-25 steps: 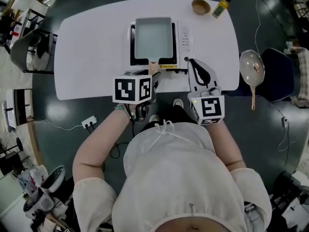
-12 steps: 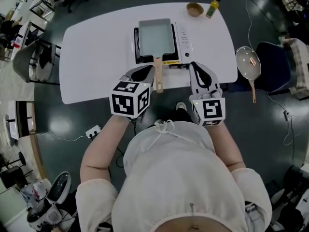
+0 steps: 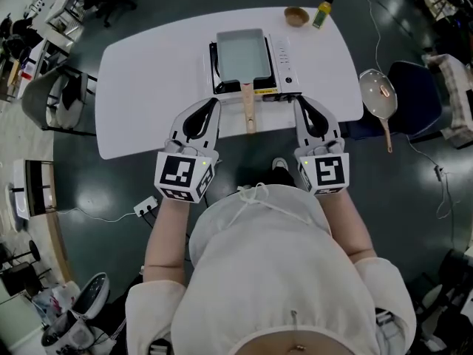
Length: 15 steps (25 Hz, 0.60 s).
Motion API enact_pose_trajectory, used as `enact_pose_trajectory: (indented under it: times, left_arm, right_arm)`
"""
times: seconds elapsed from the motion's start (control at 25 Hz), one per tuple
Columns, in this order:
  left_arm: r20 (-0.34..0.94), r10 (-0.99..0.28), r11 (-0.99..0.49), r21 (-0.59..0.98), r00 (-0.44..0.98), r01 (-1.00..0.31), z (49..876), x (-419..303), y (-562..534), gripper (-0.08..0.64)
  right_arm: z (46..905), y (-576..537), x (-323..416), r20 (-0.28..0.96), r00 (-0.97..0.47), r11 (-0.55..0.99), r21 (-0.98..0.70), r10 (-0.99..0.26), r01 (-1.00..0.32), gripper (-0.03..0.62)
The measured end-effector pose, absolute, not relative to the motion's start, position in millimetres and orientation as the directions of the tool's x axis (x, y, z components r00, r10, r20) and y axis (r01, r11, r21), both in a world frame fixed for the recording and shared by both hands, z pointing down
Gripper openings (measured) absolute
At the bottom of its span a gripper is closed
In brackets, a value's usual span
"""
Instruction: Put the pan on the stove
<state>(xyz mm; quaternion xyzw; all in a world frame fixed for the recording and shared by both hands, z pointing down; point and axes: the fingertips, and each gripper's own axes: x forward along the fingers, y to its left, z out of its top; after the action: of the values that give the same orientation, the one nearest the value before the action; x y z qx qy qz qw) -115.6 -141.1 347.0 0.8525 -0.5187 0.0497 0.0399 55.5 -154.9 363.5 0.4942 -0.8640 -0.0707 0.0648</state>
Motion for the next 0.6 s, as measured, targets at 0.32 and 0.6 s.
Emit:
enact_pose_trajectory:
  times: [0.32, 0.6]
  left_arm:
    - [0.089, -0.888, -0.455, -0.041, 0.451, -0.889, 345, -132, -126, 0.021]
    - [0.070, -0.883, -0.465, 0.008, 0.465, -0.885, 345, -136, -121, 0.021]
  right_arm:
    - [360, -137, 38, 0.038, -0.540, 0.536, 0.198, -0.841, -0.821, 0.003]
    - [363, -131, 33, 0.074, -0.524, 0.527, 0.207, -0.849, -0.824, 0.002]
